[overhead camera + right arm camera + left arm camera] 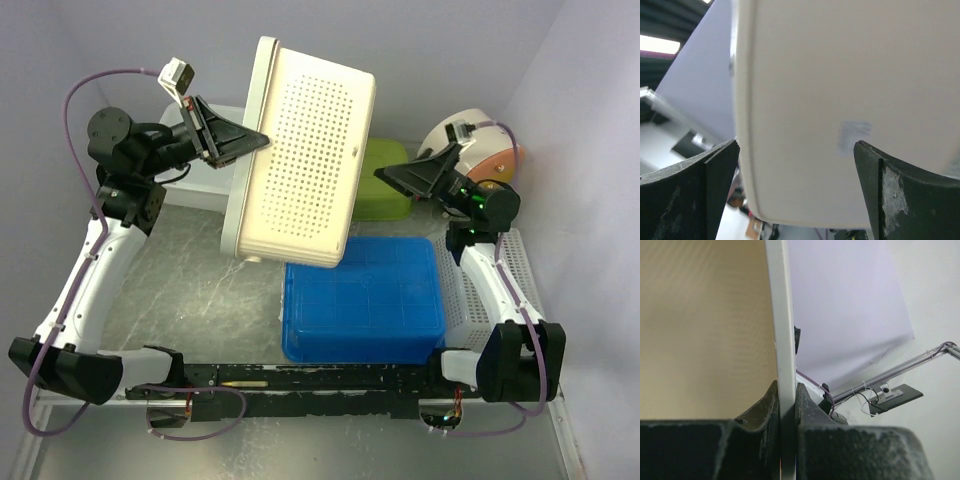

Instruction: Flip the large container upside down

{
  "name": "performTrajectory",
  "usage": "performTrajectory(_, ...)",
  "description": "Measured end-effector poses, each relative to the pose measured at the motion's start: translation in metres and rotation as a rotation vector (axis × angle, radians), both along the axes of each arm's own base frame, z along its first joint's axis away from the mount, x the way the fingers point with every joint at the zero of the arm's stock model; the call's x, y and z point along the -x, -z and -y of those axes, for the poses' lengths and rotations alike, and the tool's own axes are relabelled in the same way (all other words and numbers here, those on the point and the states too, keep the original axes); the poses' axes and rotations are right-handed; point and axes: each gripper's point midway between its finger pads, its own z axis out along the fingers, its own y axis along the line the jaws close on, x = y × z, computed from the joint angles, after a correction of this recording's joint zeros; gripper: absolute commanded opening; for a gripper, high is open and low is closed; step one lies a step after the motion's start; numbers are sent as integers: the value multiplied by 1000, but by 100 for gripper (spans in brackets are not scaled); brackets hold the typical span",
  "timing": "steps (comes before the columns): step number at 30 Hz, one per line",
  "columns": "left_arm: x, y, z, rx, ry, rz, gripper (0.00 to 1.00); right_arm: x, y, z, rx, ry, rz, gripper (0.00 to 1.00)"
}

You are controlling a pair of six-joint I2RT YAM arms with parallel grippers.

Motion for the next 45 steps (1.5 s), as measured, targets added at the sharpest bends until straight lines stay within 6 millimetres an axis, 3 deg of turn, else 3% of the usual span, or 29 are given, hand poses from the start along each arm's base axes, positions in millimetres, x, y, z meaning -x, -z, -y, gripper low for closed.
performTrajectory(4,12,6,-2,2,19,-23,7,42,-30,-48,14,-169,151,100)
performTrajectory(6,19,6,-5,-4,13,-26,7,58,-33,-64,35,-228,199,100)
performTrajectory(13,59,12,-21,-44,-49,-27,7,77,-22,-82,84,-310,223,100)
performTrajectory(17,69,35,-31,-80,-124,-86,7,89,-14,-95,90,-375,220,100)
performTrajectory(23,77,90,-51,-115,-275,-202,7,96,22,-125,114,-478,121,100)
performTrajectory(30,87,119,-66,-157,-370,-219,7,96,67,-166,165,-550,-30,100)
performTrajectory(40,79,157,-75,-349,-424,-211,7,92,98,-177,202,-536,-134,100)
performTrajectory(43,75,167,-76,-406,-420,-215,16,92,107,-179,224,-523,-166,100)
performTrajectory(45,72,174,-77,-437,-419,-223,40,92,111,-179,241,-514,-184,100)
